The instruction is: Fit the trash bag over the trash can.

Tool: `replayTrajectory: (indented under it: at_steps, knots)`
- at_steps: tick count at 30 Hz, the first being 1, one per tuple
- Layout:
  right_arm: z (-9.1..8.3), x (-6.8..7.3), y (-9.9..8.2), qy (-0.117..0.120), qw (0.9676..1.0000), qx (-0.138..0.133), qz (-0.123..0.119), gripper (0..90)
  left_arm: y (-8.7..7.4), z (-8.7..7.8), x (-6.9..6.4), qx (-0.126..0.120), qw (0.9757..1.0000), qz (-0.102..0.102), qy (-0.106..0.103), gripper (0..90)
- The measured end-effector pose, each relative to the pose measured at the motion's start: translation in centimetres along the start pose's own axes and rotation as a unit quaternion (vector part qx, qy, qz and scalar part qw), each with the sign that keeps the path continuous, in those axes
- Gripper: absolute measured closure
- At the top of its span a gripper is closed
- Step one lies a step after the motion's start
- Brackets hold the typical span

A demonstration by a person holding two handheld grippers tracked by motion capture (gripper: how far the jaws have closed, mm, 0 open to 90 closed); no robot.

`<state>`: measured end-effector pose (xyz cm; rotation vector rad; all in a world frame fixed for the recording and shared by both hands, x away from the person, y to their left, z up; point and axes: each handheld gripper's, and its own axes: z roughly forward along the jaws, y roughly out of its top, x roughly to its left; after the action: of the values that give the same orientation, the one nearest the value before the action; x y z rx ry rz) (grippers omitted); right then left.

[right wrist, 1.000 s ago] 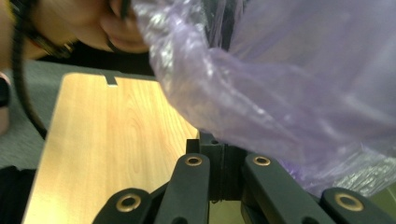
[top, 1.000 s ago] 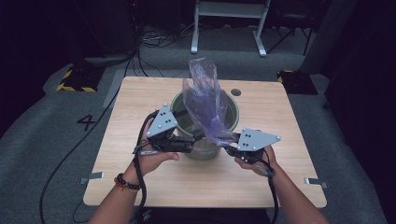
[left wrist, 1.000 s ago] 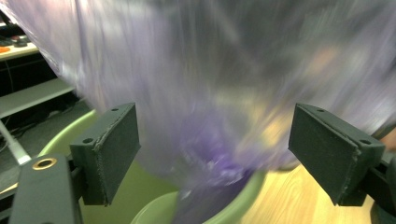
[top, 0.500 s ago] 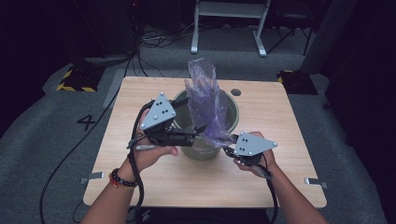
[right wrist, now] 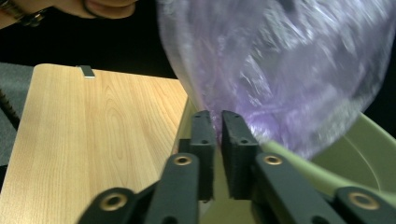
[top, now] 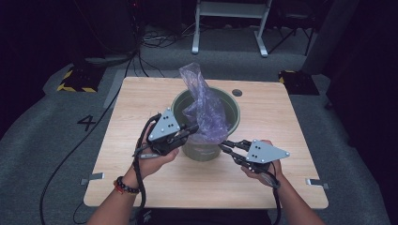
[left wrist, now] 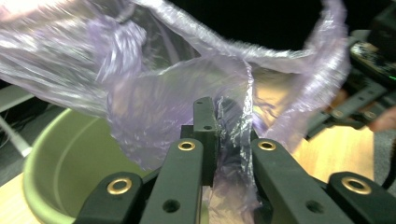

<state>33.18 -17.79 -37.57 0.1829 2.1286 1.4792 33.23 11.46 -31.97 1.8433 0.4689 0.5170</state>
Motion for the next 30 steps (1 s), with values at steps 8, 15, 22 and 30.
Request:
replayTrajectory:
  at_steps: [8, 15, 22, 30]
  knots:
    - [-1.8, -0.3, -0.4, 0.009, 0.9993, -0.014, 0.033, 54.4, -2.2, 0.1, -1.8, 0.002, 0.9999, 0.015, 0.004, 87.6]
    - [-4.4, 0.6, 0.4, -0.021, 0.9972, -0.042, 0.058, 36.0, -3.0, 0.9, -2.6, 0.018, 0.9993, 0.034, 0.006, 87.8]
    - [-5.1, 0.1, 3.3, -0.02, 0.994, -0.076, 0.077, 34.5, -2.9, 1.9, -3.4, 0.029, 0.9982, 0.053, -0.003, 88.8]
    - [-3.4, 0.7, 5.9, -0.031, 0.9962, -0.063, 0.052, 35.4, -3.0, 2.8, -3.9, 0.034, 0.9973, 0.065, -0.003, 88.7]
